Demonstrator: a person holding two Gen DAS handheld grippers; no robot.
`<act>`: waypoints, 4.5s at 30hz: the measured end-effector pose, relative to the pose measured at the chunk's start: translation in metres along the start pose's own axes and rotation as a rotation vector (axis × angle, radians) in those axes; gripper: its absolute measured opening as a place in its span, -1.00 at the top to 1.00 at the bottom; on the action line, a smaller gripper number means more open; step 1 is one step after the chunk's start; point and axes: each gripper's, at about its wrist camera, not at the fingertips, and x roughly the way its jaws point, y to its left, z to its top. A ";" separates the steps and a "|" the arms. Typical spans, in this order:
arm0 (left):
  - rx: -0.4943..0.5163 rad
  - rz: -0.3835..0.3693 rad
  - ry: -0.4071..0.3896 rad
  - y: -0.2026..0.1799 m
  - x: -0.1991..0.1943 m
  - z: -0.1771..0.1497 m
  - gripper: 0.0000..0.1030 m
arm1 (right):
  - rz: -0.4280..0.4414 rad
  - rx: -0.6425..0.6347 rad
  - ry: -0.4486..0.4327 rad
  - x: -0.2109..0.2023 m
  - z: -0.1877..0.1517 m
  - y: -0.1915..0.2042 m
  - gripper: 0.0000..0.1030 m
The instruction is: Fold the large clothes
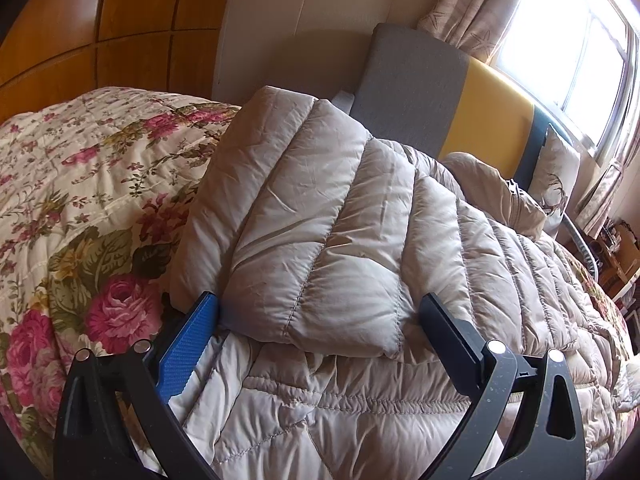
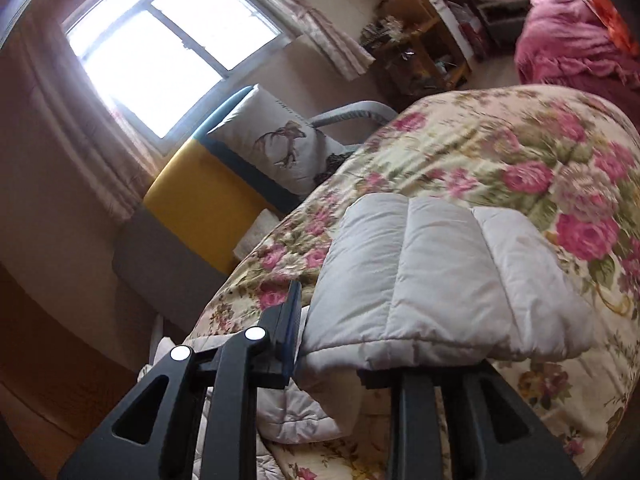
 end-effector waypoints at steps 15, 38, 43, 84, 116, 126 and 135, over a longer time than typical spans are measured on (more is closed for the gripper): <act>0.000 0.000 0.014 0.001 0.001 0.001 -0.92 | 0.163 -0.804 0.416 0.126 -0.186 0.173 -0.49; 0.343 -0.435 0.258 -0.229 -0.016 0.003 -0.62 | 0.180 -0.374 0.174 0.099 -0.151 0.096 -0.96; 0.413 -0.386 0.328 -0.269 0.028 -0.015 -0.41 | 0.221 -0.336 0.168 0.094 -0.149 0.086 -0.96; -0.041 -0.320 0.121 -0.050 -0.002 0.012 0.91 | 0.068 -0.236 0.277 0.114 -0.139 0.079 -0.96; 0.134 -0.228 0.077 -0.079 0.019 -0.010 0.80 | -0.032 -0.623 0.224 0.143 -0.131 0.156 -0.97; 0.150 -0.210 0.073 -0.086 0.019 -0.011 0.80 | -0.087 -0.523 0.380 0.199 -0.144 0.120 -0.97; 0.151 -0.134 0.063 -0.091 -0.006 0.005 0.16 | -0.093 -0.536 0.375 0.200 -0.146 0.121 -0.97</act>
